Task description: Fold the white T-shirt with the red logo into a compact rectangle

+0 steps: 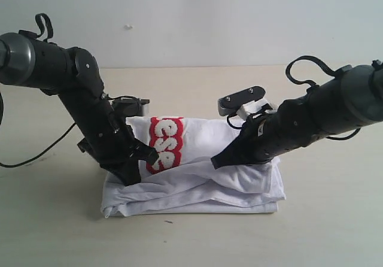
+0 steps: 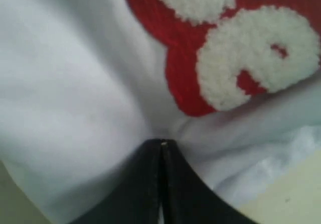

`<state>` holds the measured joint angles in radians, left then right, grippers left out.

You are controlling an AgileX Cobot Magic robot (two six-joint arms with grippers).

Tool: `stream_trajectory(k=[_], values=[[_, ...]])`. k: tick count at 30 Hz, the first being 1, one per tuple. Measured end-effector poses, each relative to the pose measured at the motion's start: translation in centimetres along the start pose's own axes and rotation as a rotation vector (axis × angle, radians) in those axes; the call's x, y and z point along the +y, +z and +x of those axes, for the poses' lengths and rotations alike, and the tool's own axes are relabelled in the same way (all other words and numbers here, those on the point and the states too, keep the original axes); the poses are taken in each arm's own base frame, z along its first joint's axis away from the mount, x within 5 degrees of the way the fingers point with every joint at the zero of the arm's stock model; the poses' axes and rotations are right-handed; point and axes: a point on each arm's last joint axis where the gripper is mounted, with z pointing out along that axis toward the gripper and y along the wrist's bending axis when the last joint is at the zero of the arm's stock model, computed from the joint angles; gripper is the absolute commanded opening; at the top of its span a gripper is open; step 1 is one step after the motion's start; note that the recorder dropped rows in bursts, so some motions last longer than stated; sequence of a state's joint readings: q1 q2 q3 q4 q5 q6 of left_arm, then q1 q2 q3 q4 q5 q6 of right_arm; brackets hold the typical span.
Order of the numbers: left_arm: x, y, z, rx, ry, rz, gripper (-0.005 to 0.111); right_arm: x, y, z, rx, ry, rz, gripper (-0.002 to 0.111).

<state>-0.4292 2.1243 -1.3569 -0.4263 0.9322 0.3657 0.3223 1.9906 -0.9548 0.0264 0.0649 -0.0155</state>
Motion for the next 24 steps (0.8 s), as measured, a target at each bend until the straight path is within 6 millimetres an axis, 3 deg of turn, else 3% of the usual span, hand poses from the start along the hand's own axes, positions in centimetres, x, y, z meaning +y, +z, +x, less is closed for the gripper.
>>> stream_trajectory(k=[5, 10, 13, 21, 24], values=[[0.0, -1.1, -0.2, -0.046, -0.002, -0.027, 0.000, 0.0, -0.7, -0.8, 0.007, 0.002, -0.001, 0.000], [0.3, -3.9, -0.6, -0.161, -0.022, -0.037, 0.000, 0.0, -3.7, -2.6, -0.084, 0.000, -0.002, 0.000], [0.3, -4.4, -0.8, -0.209, -0.022, -0.049, 0.000, 0.2, -5.2, -3.2, -0.106, 0.006, -0.006, 0.000], [1.3, -2.8, -1.7, -0.256, -0.037, -0.082, 0.000, 4.1, -5.2, -2.3, -0.031, -0.157, -0.066, 0.000], [1.5, -2.3, -1.8, -0.248, -0.036, -0.089, 0.000, 4.8, -5.2, -2.3, -0.046, -0.178, -0.075, 0.000]])
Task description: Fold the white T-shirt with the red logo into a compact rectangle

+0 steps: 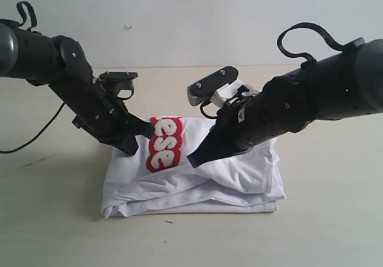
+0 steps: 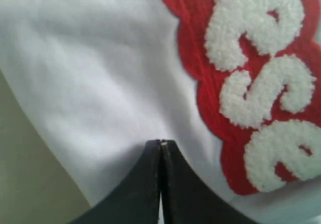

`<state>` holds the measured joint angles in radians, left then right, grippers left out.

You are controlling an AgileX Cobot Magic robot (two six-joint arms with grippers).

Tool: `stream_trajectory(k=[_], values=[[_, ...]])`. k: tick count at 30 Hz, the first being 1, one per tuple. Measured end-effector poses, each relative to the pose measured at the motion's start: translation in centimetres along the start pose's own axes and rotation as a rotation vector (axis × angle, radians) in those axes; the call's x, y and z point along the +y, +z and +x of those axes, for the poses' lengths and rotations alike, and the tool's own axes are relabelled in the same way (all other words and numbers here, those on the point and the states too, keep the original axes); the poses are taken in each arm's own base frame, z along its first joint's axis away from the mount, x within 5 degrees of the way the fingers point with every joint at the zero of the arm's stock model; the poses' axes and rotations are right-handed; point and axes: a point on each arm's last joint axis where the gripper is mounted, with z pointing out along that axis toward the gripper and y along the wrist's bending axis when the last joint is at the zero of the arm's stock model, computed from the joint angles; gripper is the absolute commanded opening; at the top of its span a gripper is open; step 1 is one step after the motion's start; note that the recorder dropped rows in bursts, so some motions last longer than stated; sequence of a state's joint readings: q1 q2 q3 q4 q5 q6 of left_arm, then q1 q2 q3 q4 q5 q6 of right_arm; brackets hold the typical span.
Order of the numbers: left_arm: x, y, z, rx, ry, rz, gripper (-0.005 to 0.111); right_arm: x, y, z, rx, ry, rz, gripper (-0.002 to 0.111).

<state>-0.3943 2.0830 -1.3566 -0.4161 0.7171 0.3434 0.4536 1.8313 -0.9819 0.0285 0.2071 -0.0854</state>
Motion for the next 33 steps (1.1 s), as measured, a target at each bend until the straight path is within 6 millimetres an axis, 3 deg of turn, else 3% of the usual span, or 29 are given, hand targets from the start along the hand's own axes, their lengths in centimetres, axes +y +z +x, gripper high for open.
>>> stream_trajectory(k=[7, 13, 18, 22, 25, 28, 33], values=[[0.3, 0.6, -0.1, -0.010, 0.005, -0.017, 0.000, 0.1, 0.4, 0.3, 0.020, -0.013, -0.003, 0.000], [0.6, 1.4, 0.1, 0.006, 0.002, -0.020, 0.000, 0.3, 2.7, 2.1, 0.132, -0.018, -0.012, 0.000], [0.7, 1.7, 0.2, 0.009, 0.002, -0.025, 0.000, 0.5, 3.0, 3.0, 0.219, -0.093, -0.032, 0.000], [2.3, 1.4, 0.2, 0.010, 0.005, -0.061, 0.000, 0.6, 2.6, 3.8, 0.336, -0.224, -0.060, 0.000], [3.6, 1.1, 0.4, 0.014, -0.022, -0.070, 0.000, 0.5, 2.6, 3.7, 0.329, -0.222, -0.054, 0.000], [4.7, -0.7, 0.1, -0.029, -0.091, -0.051, 0.000, 0.4, 1.4, 2.7, 0.247, -0.159, -0.028, 0.000], [4.3, -4.6, -0.5, -0.110, -0.118, -0.030, 0.000, 0.3, -1.5, 0.4, 0.096, -0.113, -0.001, 0.000]])
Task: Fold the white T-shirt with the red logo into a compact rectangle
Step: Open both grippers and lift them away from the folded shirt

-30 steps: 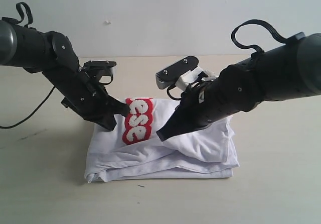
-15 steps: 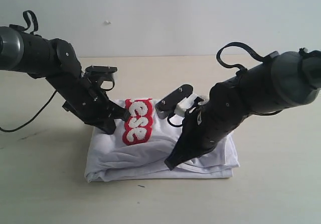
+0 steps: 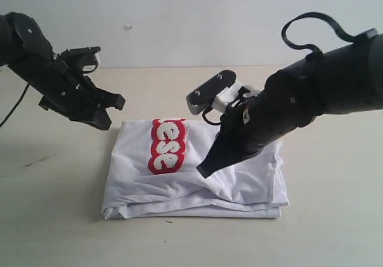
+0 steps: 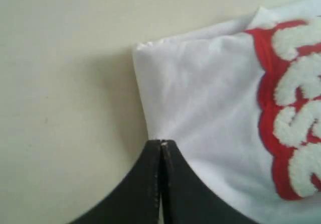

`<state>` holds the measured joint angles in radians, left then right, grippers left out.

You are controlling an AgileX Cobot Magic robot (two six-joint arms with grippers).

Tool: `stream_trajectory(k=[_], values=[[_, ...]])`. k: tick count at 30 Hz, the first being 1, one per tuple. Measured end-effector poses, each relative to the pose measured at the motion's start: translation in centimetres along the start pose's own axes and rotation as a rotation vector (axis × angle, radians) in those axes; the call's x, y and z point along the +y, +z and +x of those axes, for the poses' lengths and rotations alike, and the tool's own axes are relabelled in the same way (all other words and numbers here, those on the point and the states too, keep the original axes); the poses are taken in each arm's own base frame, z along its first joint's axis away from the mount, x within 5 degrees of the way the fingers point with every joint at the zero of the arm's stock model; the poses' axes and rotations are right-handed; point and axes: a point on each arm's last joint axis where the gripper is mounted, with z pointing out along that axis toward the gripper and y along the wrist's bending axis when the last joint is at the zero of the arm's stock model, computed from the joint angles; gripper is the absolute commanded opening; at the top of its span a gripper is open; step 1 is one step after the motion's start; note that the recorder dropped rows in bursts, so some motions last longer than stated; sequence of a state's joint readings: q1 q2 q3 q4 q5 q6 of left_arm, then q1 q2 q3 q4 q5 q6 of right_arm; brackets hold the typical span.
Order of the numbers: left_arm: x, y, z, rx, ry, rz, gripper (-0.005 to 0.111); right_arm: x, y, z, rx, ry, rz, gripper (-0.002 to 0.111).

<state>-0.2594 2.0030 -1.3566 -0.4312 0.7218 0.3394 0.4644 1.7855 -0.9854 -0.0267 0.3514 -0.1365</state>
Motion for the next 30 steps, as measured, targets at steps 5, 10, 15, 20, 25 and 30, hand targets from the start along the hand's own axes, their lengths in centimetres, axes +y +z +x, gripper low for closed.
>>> stream_trajectory(k=[5, 10, 15, 20, 25, 30], values=[[-1.2, -3.9, 0.1, -0.058, 0.012, 0.018, 0.000, -0.8, -2.9, -1.0, -0.086, 0.050, 0.083, 0.000], [-2.3, -8.4, 2.1, -0.186, 0.023, -0.005, 0.000, -1.8, -6.2, -1.5, -0.195, 0.105, 0.191, 0.000], [-3.0, -12.3, 5.1, -0.355, 0.022, -0.041, 0.000, -2.1, -9.2, -0.2, -0.269, 0.132, 0.248, 0.000], [-4.0, -15.9, 8.1, -0.498, 0.006, -0.034, 0.000, -2.0, -11.9, 2.0, -0.324, 0.149, 0.274, 0.000], [-4.5, -17.8, 11.8, -0.560, 0.014, -0.030, 0.000, -1.9, -14.5, 4.6, -0.373, 0.185, 0.308, 0.000], [-4.7, -18.5, 15.6, -0.601, 0.021, -0.031, 0.000, -1.8, -16.8, 6.6, -0.431, 0.223, 0.329, 0.000]])
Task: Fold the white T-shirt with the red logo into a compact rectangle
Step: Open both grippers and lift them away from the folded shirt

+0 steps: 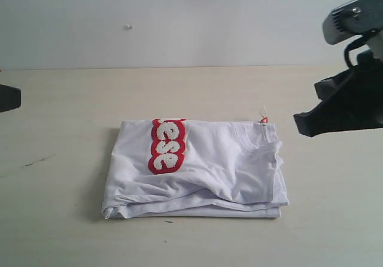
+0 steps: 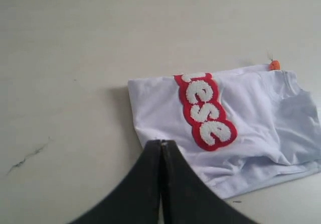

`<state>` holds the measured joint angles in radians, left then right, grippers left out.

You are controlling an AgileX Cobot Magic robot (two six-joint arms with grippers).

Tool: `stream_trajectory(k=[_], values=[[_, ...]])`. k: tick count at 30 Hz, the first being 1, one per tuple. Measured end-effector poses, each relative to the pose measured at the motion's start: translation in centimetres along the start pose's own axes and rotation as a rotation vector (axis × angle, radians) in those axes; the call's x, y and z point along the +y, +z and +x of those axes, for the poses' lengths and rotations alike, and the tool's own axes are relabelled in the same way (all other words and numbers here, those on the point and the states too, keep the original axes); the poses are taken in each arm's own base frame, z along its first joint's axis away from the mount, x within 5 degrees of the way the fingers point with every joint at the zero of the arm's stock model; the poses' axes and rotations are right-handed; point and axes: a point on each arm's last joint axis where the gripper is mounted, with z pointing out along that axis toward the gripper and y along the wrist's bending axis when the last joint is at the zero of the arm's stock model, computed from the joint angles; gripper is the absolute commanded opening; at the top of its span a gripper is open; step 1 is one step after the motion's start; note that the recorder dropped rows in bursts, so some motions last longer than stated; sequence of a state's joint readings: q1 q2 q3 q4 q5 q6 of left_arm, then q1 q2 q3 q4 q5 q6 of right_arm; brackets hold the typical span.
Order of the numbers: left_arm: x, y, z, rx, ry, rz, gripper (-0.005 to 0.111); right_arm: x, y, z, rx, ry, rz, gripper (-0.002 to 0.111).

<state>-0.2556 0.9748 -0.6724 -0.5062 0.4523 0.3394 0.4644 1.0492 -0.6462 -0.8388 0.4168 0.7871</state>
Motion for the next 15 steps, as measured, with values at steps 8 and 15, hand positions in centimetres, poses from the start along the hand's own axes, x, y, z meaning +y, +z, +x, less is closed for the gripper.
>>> stream_trajectory(k=[8, 15], values=[[-0.3, -3.3, 3.4, -0.086, 0.017, 0.007, 0.000, -1.4, -3.5, 1.0, -0.079, 0.068, 0.033, 0.000], [-0.3, -4.9, 5.7, -0.137, 0.028, 0.013, 0.000, -2.4, -5.6, 1.2, -0.132, 0.104, 0.064, 0.000]])
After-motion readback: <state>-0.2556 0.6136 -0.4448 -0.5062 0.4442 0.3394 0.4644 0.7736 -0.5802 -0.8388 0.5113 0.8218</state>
